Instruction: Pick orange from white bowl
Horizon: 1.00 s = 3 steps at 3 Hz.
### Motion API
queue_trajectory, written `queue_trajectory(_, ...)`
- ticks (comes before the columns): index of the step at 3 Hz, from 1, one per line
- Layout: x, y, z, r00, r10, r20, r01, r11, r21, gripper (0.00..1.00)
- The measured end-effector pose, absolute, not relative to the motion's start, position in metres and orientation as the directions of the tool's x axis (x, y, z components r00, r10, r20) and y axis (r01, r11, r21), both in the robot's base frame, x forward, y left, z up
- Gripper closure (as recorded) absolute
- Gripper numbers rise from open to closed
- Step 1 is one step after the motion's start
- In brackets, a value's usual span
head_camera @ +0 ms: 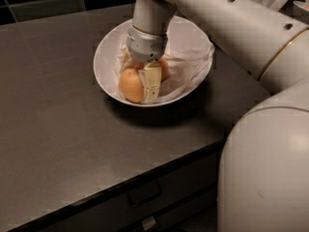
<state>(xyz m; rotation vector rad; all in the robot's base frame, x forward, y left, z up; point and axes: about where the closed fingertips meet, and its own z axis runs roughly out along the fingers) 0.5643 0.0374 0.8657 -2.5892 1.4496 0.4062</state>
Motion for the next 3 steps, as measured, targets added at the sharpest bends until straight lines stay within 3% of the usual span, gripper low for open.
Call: queue_trajectory(3, 0.5703, 0.0383, 0.8598, 0.5, -0.813, -0.299, -0.849, -0.528, 0.014, 0.28)
